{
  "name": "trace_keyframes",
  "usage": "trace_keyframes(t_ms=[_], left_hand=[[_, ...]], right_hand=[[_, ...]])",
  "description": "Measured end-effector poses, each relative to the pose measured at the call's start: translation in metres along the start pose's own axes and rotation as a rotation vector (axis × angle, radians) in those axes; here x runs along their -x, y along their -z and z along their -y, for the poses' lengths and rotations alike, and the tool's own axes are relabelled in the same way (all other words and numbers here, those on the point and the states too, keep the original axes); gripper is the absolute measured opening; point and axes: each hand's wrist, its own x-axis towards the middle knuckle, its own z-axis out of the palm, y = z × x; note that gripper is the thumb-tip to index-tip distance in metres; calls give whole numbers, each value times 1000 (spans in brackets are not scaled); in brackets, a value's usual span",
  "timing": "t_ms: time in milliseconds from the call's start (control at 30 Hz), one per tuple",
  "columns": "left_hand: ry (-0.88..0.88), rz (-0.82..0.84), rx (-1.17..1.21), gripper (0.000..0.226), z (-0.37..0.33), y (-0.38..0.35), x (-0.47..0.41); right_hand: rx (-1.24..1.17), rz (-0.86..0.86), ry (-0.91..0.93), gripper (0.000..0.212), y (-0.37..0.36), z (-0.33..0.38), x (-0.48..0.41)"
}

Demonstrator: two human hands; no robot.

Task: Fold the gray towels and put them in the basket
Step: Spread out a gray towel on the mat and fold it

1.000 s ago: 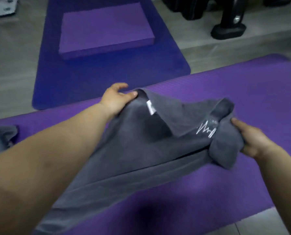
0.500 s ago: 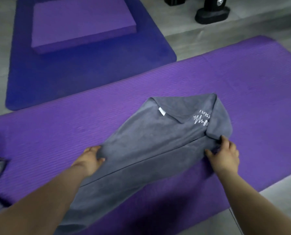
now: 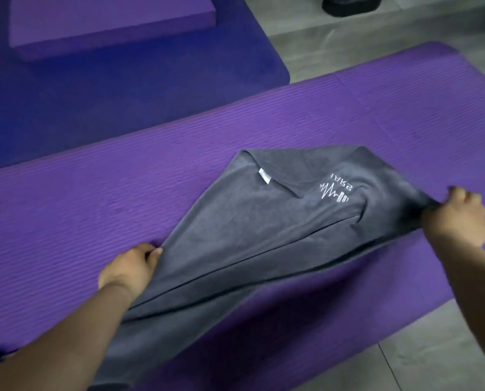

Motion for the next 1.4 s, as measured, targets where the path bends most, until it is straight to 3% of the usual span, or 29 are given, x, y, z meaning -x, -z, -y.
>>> trace_keyframes(t_ms=[67,133,167,267,367,467,533,567,633,700,833,900,1000,1100,1167,1267,1300,1400], left_hand=[[9,47,13,29,10,5,0],[6,115,7,20,20,10,2],[1,152,-21,17,23,14,3],[14,177,-69,8,34,25,5],[5,105,35,25,35,40,5],[-44,-135,193,27,24,64,-5],[-83,-384,377,6,14,83,-17],[-101,-452,456,16,8,92,-23],[-151,-432,559,49,0,103,-28],[-206,-320,459,58,2,106,-25],[-274,97,-204,61,60,87,2],[-233,180,-414,63,97,82,21],[-124,209,-465,70,149,76,45],[-12,128,-400,74,190,69,62],[56,-12,-411,76,207,67,67],[207,-161,-286,79,232,61,70],[256,-181,-216,78,242,57,68],[315,-90,-78,56,270,44,64]], right_hand=[[-45,-79,300,43,-9,40,18],[-11,89,589,48,-29,84,37],[23,201,650,51,-39,103,46],[100,346,630,45,-60,145,62],[119,329,597,34,-59,168,46],[-266,202,454,33,-38,185,11],[-622,117,407,43,-14,198,0],[-693,108,442,54,-4,203,1],[-584,149,595,67,-3,204,21],[-409,132,845,60,-24,196,61],[-119,296,1411,53,-73,166,173],[61,401,1561,49,-84,157,216],[129,390,1526,19,-92,155,240],[170,364,1332,32,-85,168,235],[250,391,1350,37,-80,168,226],[271,422,1340,15,-61,166,225],[270,404,1305,6,-53,165,224],[366,377,1279,15,-42,159,219]])
